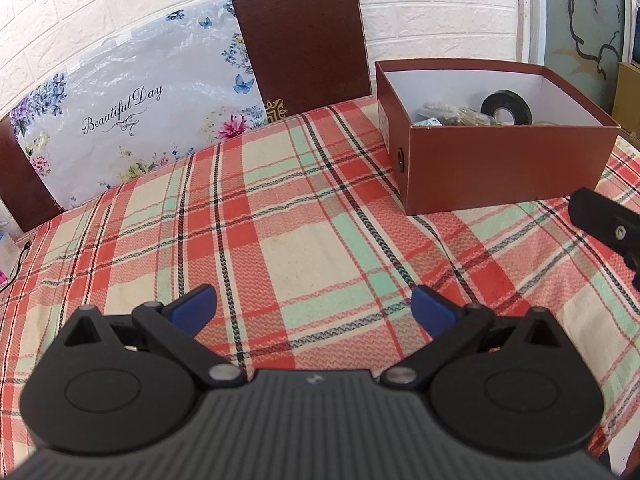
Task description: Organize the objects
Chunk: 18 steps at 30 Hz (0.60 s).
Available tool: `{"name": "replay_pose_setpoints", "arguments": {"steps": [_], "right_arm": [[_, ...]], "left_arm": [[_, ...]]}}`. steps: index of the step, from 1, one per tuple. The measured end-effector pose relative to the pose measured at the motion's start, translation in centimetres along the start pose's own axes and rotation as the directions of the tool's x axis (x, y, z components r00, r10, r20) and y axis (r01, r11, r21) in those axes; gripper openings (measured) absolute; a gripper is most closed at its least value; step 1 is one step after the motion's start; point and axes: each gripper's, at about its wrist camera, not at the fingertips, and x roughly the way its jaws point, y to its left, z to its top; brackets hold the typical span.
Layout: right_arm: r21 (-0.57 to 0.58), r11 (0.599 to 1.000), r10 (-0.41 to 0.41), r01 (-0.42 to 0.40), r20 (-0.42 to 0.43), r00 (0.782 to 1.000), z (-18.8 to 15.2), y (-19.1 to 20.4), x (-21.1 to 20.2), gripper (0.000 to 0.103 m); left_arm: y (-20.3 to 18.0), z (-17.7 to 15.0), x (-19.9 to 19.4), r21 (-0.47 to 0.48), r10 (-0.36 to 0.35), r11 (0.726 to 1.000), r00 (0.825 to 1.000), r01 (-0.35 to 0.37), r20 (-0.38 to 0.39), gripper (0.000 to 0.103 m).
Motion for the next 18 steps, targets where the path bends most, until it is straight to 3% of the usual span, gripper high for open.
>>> {"name": "replay_pose_setpoints", "arguments": {"steps": [18], "right_arm": [[-0.006,1.0,0.002,-0.002,-0.008,1.0,-0.17,0.2,-0.01,0.103]], "left_arm": [[0.07,-0.12,0.1,-0.018,-0.019,1.0,1.0,0.019,-0.021,0.103]]}}
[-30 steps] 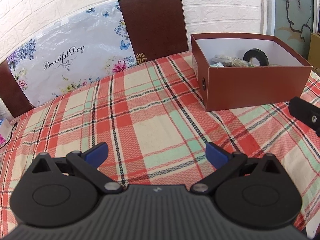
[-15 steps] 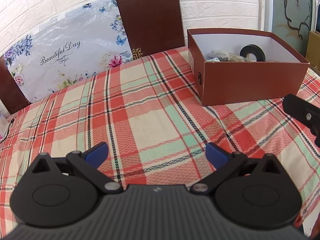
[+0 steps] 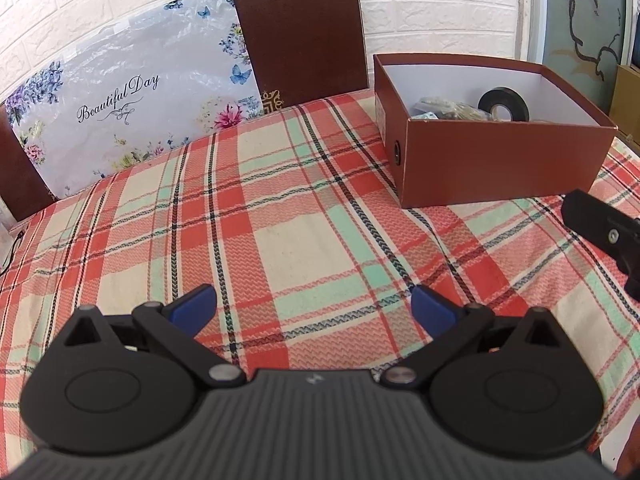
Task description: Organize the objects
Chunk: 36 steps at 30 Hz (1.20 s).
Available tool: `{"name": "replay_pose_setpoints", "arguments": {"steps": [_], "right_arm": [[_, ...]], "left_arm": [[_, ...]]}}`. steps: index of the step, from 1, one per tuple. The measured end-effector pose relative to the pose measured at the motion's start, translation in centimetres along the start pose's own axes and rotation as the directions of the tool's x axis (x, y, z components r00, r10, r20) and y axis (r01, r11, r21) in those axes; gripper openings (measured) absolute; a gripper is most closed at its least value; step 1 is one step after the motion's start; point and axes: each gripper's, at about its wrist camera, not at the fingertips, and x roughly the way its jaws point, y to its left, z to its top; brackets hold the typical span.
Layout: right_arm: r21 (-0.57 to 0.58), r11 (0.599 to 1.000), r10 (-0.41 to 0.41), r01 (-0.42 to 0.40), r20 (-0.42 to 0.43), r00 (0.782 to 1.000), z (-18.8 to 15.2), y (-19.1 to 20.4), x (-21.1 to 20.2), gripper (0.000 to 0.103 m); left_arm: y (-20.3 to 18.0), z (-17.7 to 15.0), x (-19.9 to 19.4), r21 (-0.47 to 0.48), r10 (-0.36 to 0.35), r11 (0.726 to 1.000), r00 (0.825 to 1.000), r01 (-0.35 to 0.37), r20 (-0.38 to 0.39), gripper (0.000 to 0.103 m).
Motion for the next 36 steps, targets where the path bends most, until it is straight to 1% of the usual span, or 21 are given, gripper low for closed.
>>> {"name": "replay_pose_setpoints", "arguments": {"steps": [12,28,30,32,36], "right_arm": [[-0.001,1.0,0.002,-0.002,-0.004,1.0,-0.09,-0.19,0.1,0.103],[0.003,1.0,-0.002,0.002,-0.019,1.0,-0.35,-0.41,0.48,0.103],[0.002,1.0,-0.001,0.001,-0.02,1.0,-0.37,-0.43,0.52,0.103],[0.001,1.0,0.0,0.0,-0.02,1.0,-0.38,-0.38,0.54,0.103],[-0.006,1.0,0.002,-0.003,-0.022,1.0,-0.37,-0.31,0.7,0.103]], "left_arm": [[-0.03,0.01,0.07,-0.001,-0.001,1.0,1.0,0.001,-0.003,0.103],[-0.25,-0.18,0.5,-0.018,-0.01,1.0,1.0,0.01,-0.027,0.103],[-0.21,-0.17,0.53,-0.021,-0.016,1.0,1.0,0.016,-0.024,0.103],[-0.25,-0.18,0.27,-0.014,-0.027,1.0,1.0,0.027,0.0,0.103],[0.15,0.03,0.14,-0.027,-0.054,0.998,0.999,0.055,0.006,0.103]]}}
